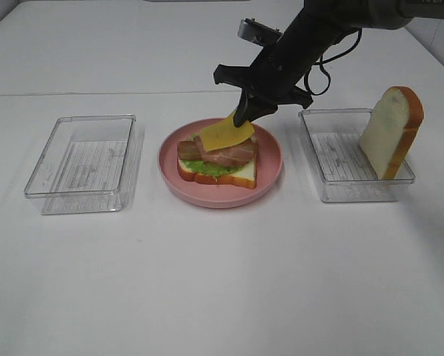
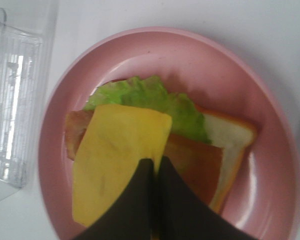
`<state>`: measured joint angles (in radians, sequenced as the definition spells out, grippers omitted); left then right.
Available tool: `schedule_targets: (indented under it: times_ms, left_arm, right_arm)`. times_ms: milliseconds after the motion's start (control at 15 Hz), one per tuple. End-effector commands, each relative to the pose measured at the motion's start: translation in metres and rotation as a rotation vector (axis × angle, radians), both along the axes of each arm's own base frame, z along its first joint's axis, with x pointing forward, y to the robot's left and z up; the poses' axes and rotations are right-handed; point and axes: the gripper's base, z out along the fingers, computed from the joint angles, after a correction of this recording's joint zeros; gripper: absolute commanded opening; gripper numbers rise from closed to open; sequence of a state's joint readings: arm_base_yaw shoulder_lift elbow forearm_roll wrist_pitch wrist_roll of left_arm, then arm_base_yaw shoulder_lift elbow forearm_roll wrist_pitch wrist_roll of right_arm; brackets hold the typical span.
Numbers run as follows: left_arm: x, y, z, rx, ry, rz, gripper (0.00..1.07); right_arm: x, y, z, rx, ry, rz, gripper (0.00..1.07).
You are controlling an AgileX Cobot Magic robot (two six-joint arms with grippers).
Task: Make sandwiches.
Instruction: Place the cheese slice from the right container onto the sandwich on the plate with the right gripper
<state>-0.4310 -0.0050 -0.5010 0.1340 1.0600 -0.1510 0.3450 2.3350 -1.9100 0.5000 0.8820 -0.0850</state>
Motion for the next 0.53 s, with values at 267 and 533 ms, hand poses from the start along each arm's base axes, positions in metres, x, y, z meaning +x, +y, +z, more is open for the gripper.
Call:
schedule_targets:
  times_ms: [267,533]
  left_arm:
    - [-0.0023,0.0009,0.0,-0.018,-0.022,-0.001,0.76]
    - [-0.0023,0.0009,0.0,-0.018,-0.022,-0.001,0.76]
  right_arm:
    - [-0.0013,-0.0104,-0.0037,-0.117,0.021,0.002,0.0]
    - [-0.0067,-0.0142,-0.0056,-0.165,0.072,0.035,0.0]
